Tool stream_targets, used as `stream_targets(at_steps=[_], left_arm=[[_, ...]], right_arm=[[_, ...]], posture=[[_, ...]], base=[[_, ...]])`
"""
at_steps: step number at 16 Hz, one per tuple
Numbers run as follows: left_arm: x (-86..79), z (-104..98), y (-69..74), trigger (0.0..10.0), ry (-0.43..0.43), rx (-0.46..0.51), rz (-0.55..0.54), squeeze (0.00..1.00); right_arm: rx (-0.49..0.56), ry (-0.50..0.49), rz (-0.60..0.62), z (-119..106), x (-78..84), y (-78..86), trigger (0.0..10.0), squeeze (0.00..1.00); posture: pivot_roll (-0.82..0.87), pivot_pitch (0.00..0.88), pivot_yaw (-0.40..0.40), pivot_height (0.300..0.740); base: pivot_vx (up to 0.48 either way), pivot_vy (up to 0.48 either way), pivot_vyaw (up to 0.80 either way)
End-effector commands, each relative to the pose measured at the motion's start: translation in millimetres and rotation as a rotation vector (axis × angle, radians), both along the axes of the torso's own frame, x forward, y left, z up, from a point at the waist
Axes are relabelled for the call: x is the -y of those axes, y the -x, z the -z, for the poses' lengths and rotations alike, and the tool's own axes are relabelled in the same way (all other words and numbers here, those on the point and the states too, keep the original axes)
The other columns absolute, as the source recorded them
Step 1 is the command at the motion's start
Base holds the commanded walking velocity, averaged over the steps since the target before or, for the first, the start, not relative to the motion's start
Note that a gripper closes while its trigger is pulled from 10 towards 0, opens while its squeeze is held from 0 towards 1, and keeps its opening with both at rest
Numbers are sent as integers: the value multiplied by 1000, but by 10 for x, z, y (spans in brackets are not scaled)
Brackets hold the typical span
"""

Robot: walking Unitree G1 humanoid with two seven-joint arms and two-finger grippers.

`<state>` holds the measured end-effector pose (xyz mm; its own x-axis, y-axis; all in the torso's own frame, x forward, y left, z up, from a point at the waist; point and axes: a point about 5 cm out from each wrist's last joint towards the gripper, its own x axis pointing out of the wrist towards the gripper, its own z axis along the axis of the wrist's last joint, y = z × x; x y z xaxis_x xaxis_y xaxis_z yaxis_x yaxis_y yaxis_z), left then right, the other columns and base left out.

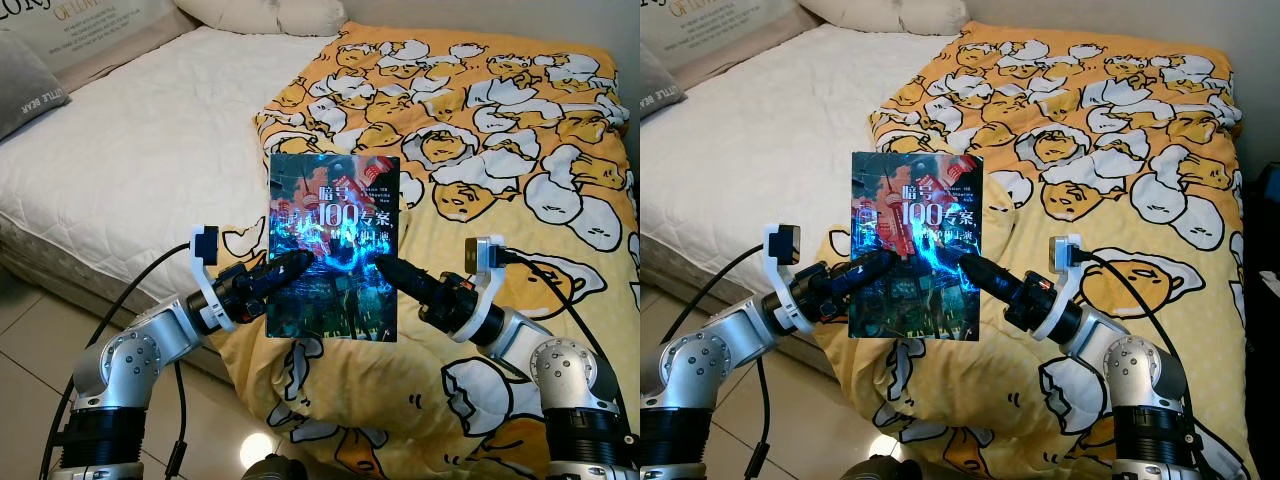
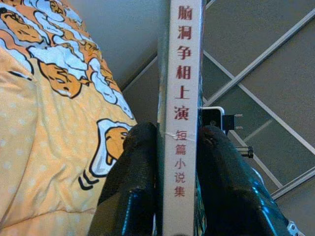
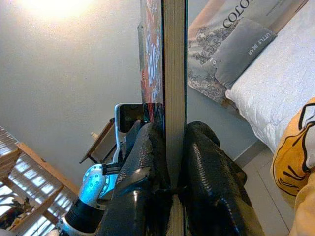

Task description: Clean up the room

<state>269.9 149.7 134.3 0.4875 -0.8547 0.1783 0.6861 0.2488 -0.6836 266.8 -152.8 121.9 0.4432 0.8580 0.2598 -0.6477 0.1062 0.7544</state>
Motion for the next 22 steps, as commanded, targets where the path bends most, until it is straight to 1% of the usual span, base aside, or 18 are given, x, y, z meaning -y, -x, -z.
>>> stream_targets(at_steps=[1, 3, 4, 5, 6, 8, 9, 10, 11, 12, 13, 14, 15, 17, 18, 19, 20, 22], left_arm=[[4, -77, -9, 0, -6, 29, 9, 0], [5, -63, -5, 0, -5, 25, 2, 0], [14, -64, 0, 0, -8, 23, 9, 0], [18, -64, 2, 0, -9, 21, 12, 0], [37, -71, 5, 0, -15, 24, 23, 0], [56, -101, -19, 0, -53, 56, -6, 0], [52, -130, -33, 0, -89, 77, -38, 0], [35, -164, -49, 0, -151, 102, -81, 0], [2, -178, -75, 0, -235, 119, -139, 0], [-44, -167, -101, 0, -340, 136, -192, 0], [-101, -186, -134, 0, -442, 171, -270, 0], [-133, -209, -160, 0, -483, 194, -337, 0], [-174, -265, -191, 0, -557, 239, -516, 0], [-177, -262, -183, 0, -635, 275, -612, 0], [-134, -182, -129, 0, -656, 251, -685, 0], [-91, -85, -65, 10000, -686, 228, -736, 0], [-67, -36, -31, 10000, -702, 222, -748, 0], [-90, 93, 50, 10000, -803, 204, -795, 0]], right_arm=[[57, -33, -12, -113, -53, -21, 0, 0], [58, -34, -6, -108, -51, -4, 0, 0], [62, -28, -5, -108, -56, 5, 3804, 0], [65, -24, -4, -108, -57, 8, 3804, 0], [57, -32, -16, -110, -64, 24, 10000, 0], [30, 2, 45, -60, -28, 8, 10000, 1000], [15, 44, 130, 0, 22, -25, 10000, 1000], [-3, 132, 299, 102, 123, -101, 10000, 1000], [-30, 201, 464, 199, 235, -160, 10000, 1000], [-35, 210, 582, 227, 341, -173, 10000, 1000], [-29, 197, 657, 197, 409, -158, 10000, 1000], [-27, 192, 679, 174, 420, -149, 10000, 1000], [8, 228, 744, 130, 401, -111, 10000, 1000], [26, 282, 808, 119, 365, -95, 10000, 1000], [75, 414, 862, 120, 262, -63, 10000, 0], [92, 495, 883, 133, 165, -14, 10000, 0], [86, 533, 894, 156, 127, 10, 10000, 0], [43, 682, 923, 281, 7, 105, 10000, 0]], posture=[[-65, 16, 127, 740], [-71, 14, 136, 740], [-76, 15, 140, 740], [-76, 15, 140, 740], [-79, 17, 138, 740], [-80, 13, 132, 740], [-82, 9, 133, 740], [-86, 5, 133, 740], [-92, 0, 139, 740], [-97, 0, 143, 740], [-103, 0, 144, 740], [-108, 0, 145, 740], [-114, 0, 136, 740], [-115, 0, 128, 740], [-111, 0, 116, 740], [-109, 0, 103, 740], [-108, 0, 96, 740], [-133, 0, 111, 740]], base=[[0, 0, 0], [0, 0, 0], [0, 0, 0], [0, 0, 0], [0, 0, 0], [0, 0, 0], [0, 0, 0], [0, 0, 0], [0, 0, 0], [0, 0, 0], [0, 0, 0], [0, 0, 0], [0, 0, 0], [0, 0, 0], [0, 0, 0], [0, 0, 0], [0, 0, 0], [0, 0, 0]])
